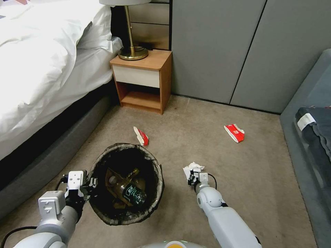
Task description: Pick up the trash bin, then pick up the garbage from the floor and place it into the trash bin.
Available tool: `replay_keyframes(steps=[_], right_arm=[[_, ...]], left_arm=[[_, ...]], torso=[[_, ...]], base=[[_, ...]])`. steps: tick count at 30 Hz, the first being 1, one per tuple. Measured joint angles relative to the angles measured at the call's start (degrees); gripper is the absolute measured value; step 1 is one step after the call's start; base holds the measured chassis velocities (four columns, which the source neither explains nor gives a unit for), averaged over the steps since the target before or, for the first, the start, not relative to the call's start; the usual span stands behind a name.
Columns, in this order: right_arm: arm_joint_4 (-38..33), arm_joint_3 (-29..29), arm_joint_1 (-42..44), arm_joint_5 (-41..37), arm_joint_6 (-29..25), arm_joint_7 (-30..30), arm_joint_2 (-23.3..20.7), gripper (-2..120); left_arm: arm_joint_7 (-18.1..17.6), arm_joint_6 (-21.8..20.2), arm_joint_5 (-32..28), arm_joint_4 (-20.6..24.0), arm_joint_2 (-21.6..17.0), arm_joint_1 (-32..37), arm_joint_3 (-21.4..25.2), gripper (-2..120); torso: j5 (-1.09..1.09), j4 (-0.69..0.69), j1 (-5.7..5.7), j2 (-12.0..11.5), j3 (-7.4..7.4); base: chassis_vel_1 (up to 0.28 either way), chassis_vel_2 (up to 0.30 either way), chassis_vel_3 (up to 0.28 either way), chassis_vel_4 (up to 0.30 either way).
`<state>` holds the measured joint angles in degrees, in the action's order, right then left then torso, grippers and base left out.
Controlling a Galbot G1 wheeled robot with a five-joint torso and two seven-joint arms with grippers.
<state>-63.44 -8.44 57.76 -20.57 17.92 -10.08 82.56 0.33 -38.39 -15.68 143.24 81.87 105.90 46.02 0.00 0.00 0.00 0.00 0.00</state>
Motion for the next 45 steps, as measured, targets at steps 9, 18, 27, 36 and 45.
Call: replay_keyframes(steps=[9,18,27,36,45], right_arm=[[-2.1,-0.7,0.2,0.3,-0.7,0.0,-0.4,0],[-22.2,-2.6,2.2,0.2,0.5,-0.1,-6.6,0],[-43.6,-1.6,2.3,-4.3,3.9,0.1,-15.3,0],[-56.7,4.2,-0.6,-8.6,6.8,0.4,-21.3,0],[-67.5,8.6,-3.0,-13.1,10.6,6.3,-25.6,0]], left_arm=[[0.0,0.0,0.0,0.0,0.0,-0.1,0.0,0],[0.0,0.0,0.0,0.0,-0.1,-0.1,-0.2,0],[0.1,0.0,0.1,0.0,-0.3,-0.3,-0.7,0],[0.1,0.0,0.6,0.0,0.0,-0.4,-1.0,0],[0.1,0.0,0.9,0.0,0.0,-0.2,-1.0,0]], torso=[[0.01,0.0,0.0,0.0,0.0],[0.01,-0.01,0.0,0.0,0.0],[0.01,0.0,0.0,0.0,0.0],[0.0,0.01,0.0,0.0,0.0],[0.0,0.0,-0.01,0.0,0.0]], base=[[0.0,0.0,0.0,0.0],[0.0,0.0,0.0,0.0],[0.0,0.0,0.0,0.0],[0.0,0.0,0.0,0.0],[0.0,0.0,0.0,0.0]])
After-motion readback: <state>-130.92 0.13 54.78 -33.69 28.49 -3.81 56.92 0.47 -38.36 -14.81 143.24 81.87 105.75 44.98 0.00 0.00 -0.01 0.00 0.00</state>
